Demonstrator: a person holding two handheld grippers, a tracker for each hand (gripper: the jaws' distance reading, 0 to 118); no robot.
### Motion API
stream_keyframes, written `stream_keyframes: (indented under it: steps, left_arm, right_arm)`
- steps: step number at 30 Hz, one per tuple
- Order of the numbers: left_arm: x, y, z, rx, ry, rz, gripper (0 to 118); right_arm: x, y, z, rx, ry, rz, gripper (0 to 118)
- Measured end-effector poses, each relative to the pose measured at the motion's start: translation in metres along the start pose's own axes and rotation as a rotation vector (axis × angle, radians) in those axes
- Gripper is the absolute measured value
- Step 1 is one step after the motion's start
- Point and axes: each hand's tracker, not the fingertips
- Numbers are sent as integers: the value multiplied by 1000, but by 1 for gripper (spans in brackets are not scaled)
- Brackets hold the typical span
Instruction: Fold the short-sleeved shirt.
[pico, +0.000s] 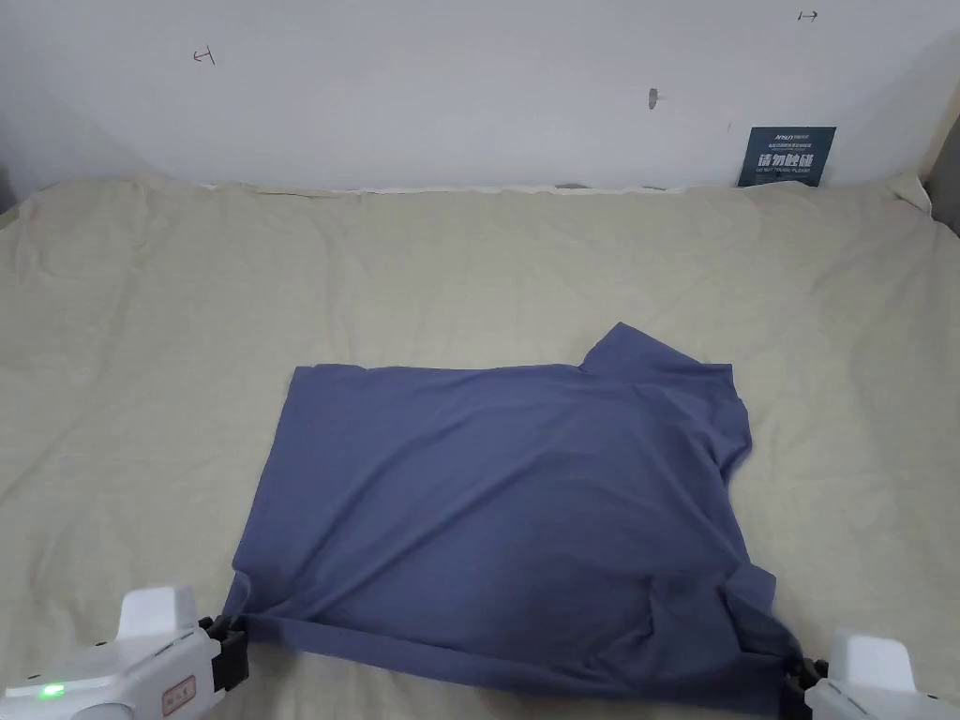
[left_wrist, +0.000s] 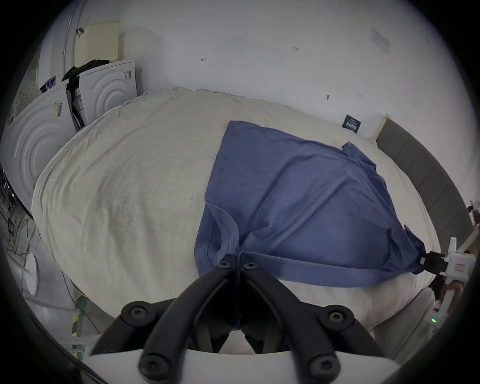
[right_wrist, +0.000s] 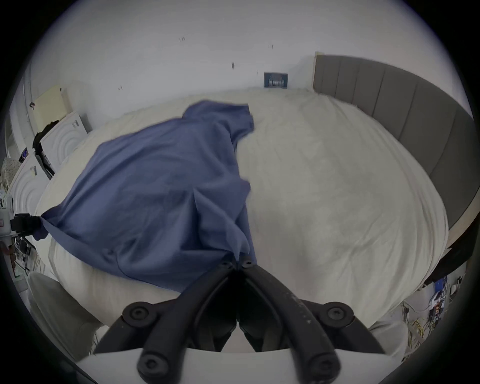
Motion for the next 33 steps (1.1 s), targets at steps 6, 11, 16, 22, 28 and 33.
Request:
stream_keyframes:
  steps: [6, 11, 16, 22, 28, 33]
  left_arm:
    - [5, 32, -4, 46, 3, 7, 2]
    - [10, 77, -20, 84, 19, -11, 2]
    - [20, 124, -63, 26, 53, -70, 2]
    - [27, 155, -139, -108, 74, -116, 2]
    - [26, 155, -194, -242, 101, -106, 3]
    - [33, 153, -189, -206, 146, -124, 67]
  right_arm:
    - [-7, 49, 19, 150, -16, 42, 2]
    - [-15, 102, 7, 220, -6, 44, 2]
    - [-23, 148, -35, 214, -31, 79, 2]
    - [-29, 175, -108, 93, -81, 115, 2]
    - [-17, 178, -181, -99, -75, 20, 2]
    - [-5, 166, -203, -149, -83, -69, 23]
